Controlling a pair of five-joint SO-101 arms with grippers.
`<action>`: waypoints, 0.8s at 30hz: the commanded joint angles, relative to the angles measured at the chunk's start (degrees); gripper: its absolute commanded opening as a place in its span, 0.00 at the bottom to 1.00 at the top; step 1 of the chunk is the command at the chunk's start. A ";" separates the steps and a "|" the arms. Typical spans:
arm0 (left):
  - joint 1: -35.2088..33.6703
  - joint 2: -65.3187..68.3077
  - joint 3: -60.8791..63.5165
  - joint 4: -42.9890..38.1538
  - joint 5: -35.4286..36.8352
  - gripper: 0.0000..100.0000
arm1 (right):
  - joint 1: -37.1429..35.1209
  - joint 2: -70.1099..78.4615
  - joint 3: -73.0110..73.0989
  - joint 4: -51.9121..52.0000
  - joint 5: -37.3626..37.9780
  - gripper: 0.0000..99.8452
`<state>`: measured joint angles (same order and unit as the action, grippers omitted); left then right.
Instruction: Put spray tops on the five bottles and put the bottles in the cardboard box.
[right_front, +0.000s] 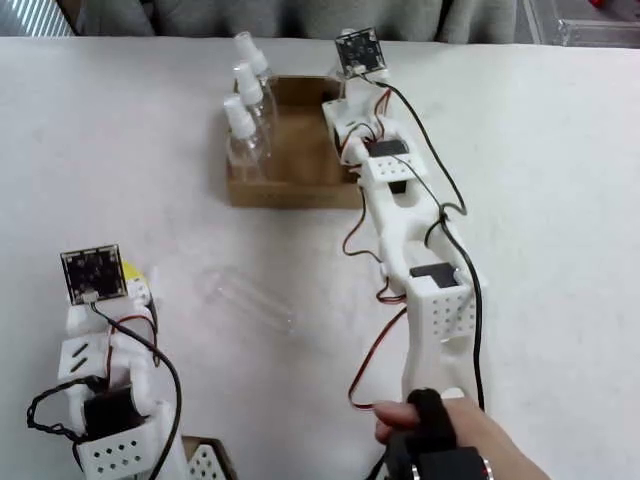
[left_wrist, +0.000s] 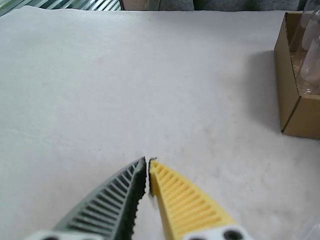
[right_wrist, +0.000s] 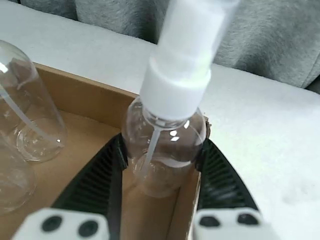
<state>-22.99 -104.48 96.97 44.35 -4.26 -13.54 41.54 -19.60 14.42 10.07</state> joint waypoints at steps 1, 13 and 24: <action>0.57 -0.31 0.00 0.18 -0.35 0.02 | -0.31 -3.91 -1.67 0.57 -0.53 0.02; 0.57 -0.31 0.00 0.18 -0.35 0.02 | -0.40 -4.00 -1.58 2.42 -0.53 0.18; 0.57 -0.31 0.00 0.18 -0.35 0.02 | -1.01 -4.53 -1.93 2.68 -0.53 0.18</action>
<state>-22.99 -104.48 96.97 44.35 -4.26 -14.51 40.84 -19.60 16.53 10.07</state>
